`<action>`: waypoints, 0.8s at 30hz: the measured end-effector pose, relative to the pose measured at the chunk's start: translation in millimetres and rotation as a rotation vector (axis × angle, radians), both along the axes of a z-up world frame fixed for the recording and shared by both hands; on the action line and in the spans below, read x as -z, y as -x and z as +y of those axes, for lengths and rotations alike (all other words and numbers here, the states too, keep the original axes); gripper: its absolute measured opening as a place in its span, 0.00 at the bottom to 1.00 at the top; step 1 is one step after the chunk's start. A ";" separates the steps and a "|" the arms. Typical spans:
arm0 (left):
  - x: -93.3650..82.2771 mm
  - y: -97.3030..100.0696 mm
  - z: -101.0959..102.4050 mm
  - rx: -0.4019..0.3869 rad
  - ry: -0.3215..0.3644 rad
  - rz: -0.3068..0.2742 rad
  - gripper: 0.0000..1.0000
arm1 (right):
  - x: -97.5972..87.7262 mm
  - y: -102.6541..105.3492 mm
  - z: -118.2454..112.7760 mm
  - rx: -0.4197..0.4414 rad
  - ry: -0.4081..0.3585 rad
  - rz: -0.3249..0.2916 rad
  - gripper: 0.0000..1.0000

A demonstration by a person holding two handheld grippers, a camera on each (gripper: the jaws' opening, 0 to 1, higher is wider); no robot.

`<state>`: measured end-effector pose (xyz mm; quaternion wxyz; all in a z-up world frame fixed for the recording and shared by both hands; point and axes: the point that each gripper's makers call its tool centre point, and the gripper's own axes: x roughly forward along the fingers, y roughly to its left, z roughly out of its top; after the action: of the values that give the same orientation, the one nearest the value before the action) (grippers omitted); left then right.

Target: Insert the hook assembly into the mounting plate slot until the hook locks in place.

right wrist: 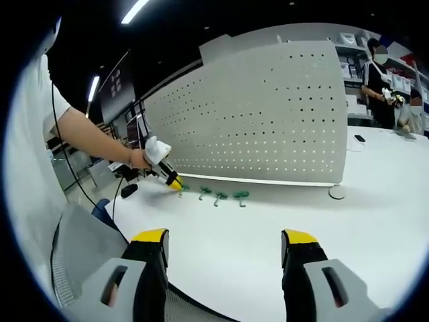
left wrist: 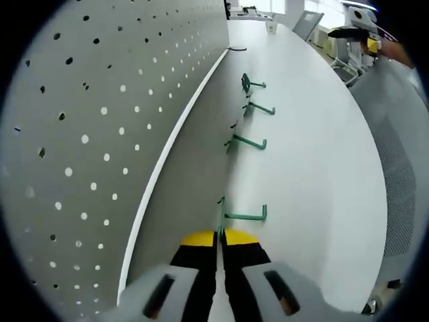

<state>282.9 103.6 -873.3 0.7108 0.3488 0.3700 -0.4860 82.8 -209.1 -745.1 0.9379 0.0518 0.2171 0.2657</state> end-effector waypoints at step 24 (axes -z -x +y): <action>-54.6 10.4 -26.6 -0.123 0.280 -0.105 0.01 | -10.1 -6.7 3.8 0.011 -0.050 -0.027 0.66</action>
<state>272.5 77.0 -818.7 0.7994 0.2479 0.2815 -0.4694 89.5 -205.3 -735.0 0.9406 0.0727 0.1974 0.2664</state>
